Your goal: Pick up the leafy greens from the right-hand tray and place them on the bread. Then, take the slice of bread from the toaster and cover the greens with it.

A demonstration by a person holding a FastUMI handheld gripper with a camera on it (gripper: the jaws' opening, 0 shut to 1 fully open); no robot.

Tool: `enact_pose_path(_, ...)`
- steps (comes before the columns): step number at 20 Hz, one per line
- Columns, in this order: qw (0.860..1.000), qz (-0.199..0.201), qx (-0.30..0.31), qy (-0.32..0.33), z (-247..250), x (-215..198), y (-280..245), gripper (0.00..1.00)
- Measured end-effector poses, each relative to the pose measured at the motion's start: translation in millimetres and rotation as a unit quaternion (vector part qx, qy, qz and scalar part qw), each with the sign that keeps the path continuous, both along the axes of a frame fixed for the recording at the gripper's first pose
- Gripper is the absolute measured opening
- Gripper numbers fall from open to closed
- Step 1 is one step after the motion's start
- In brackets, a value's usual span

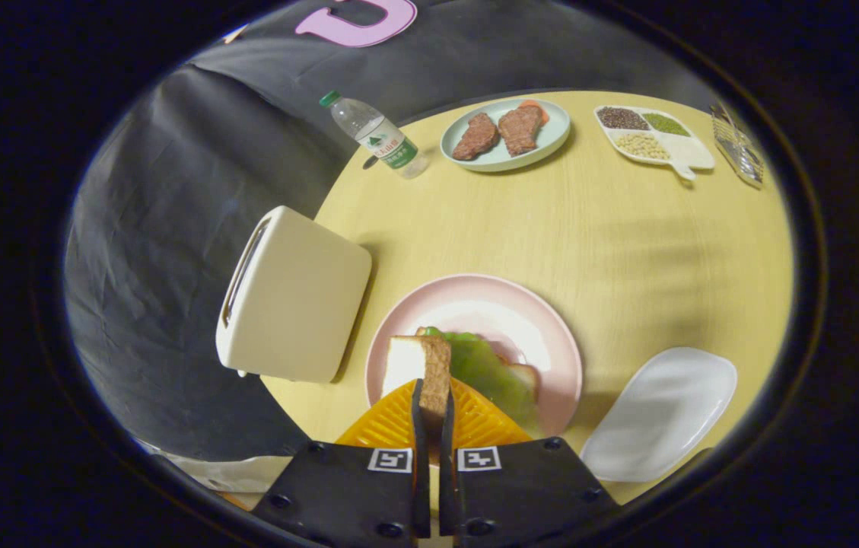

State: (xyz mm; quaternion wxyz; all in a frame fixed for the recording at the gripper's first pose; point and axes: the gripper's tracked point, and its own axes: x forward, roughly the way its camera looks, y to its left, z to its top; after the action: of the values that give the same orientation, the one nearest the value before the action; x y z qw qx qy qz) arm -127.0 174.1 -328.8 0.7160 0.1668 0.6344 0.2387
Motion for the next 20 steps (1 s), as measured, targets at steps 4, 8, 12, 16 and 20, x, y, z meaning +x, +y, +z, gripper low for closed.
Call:
enact_pose_path(4,0.999,0.007,-0.035,-0.009,-11.7,-0.3,-16.1,0.33)
enact_pose_path(8,0.999,0.005,-0.04,-0.026,-8.0,2.4,-27.2,0.65)
enact_pose_path(12,0.997,0.0,-0.041,-0.072,9.9,12.0,-38.5,0.97)
enact_pose_path(16,0.987,0.001,-0.046,-0.155,42.3,22.4,-56.4,1.0)
enact_pose_path(20,0.966,-0.009,-0.04,-0.254,84.4,32.8,-69.1,1.0)
